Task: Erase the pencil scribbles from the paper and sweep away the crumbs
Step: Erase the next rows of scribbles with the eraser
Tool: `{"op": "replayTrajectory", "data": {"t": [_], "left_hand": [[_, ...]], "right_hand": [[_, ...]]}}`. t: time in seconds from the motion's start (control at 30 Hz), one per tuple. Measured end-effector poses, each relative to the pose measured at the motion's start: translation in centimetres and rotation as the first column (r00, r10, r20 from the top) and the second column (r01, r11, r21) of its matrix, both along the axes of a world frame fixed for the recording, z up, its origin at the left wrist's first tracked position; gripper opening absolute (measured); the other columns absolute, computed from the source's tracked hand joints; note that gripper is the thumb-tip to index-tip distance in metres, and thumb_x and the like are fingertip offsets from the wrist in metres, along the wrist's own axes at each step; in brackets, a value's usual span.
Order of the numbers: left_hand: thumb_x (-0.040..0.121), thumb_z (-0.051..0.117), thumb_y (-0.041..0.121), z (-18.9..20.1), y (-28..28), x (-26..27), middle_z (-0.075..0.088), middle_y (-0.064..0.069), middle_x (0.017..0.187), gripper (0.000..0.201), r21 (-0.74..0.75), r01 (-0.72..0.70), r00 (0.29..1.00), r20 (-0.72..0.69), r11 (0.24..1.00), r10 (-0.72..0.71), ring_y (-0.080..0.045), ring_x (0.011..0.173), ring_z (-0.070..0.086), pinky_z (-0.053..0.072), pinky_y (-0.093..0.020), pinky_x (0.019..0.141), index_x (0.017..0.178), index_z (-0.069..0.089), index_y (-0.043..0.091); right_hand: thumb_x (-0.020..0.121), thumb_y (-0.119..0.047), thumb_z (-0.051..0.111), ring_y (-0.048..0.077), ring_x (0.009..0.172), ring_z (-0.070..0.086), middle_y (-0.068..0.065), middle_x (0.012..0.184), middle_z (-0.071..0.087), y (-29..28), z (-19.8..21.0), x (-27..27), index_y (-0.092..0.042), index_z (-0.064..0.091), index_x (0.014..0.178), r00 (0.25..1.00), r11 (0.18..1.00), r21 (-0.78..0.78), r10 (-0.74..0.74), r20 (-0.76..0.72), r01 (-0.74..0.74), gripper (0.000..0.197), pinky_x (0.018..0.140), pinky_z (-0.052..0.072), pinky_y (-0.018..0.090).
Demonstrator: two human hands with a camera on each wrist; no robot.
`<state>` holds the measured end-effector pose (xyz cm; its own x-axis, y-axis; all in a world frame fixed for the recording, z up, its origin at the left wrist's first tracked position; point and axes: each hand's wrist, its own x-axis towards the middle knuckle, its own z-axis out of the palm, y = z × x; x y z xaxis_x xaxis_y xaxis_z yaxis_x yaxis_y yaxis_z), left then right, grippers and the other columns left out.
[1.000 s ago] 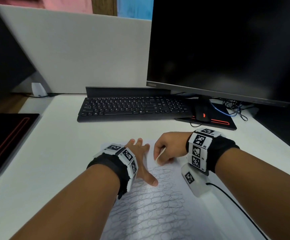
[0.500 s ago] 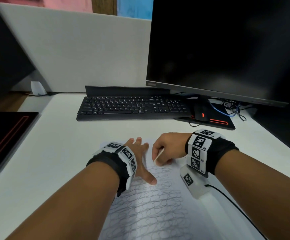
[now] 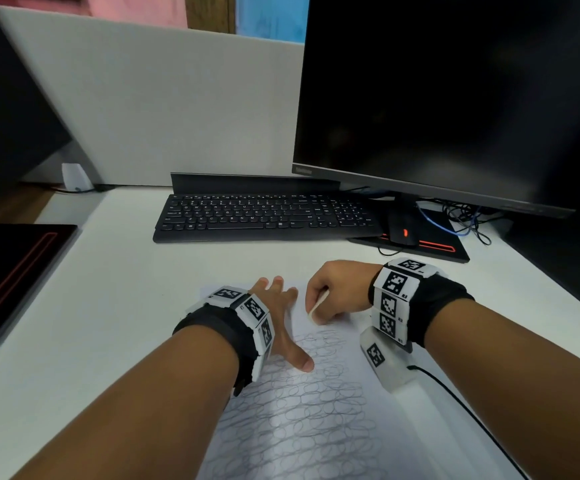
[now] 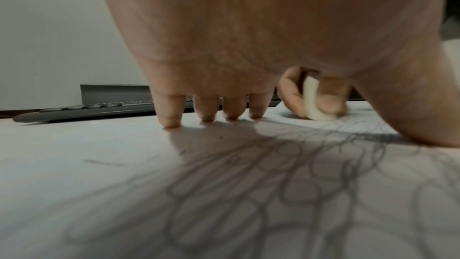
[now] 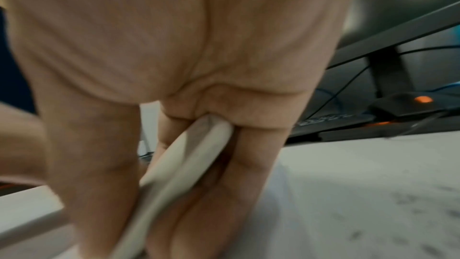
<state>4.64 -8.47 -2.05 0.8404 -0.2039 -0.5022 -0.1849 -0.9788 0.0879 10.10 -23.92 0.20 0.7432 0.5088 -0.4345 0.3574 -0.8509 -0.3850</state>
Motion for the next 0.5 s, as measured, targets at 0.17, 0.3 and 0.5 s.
{"op": "replayTrajectory", "data": {"t": [0.17,0.3,0.5], "left_hand": [[0.068,0.070,0.072,-0.2,0.0,0.0,-0.013,-0.002,0.164,0.124,0.000,-0.002,1.000,-0.005,1.000,0.002,-0.025,0.150,-0.011,0.013,-0.056,0.119,0.156,-0.004,0.027],[0.068,0.070,0.072,-0.3,0.1,0.2,-0.011,-0.003,0.164,0.123,0.001,0.006,1.000,-0.003,1.000,-0.006,-0.026,0.150,-0.010,0.014,-0.058,0.118,0.156,-0.002,0.026],[0.063,0.070,0.077,-0.5,-0.9,-0.1,-0.014,-0.007,0.163,0.125,0.062,0.020,0.996,0.087,0.998,-0.025,-0.028,0.150,-0.011,0.007,-0.060,0.118,0.156,0.004,0.025]], "right_hand": [[0.081,-0.020,0.076,0.004,0.064,0.063,-0.003,0.079,0.073,-0.1,0.3,0.4,-0.024,0.072,0.083,0.999,1.000,-0.009,-0.011,0.047,0.012,0.006,0.058,0.044,0.011],[0.082,-0.022,0.075,-0.001,0.061,0.061,-0.009,0.075,0.071,-0.3,0.0,0.7,-0.025,0.072,0.085,0.991,0.997,0.000,-0.076,0.111,0.077,0.005,0.056,0.042,0.012],[0.083,-0.019,0.072,0.000,0.067,0.060,-0.005,0.086,0.074,-0.2,-0.1,0.2,-0.023,0.073,0.092,0.986,0.996,-0.014,-0.089,0.142,0.092,0.010,0.059,0.042,0.014]]}}
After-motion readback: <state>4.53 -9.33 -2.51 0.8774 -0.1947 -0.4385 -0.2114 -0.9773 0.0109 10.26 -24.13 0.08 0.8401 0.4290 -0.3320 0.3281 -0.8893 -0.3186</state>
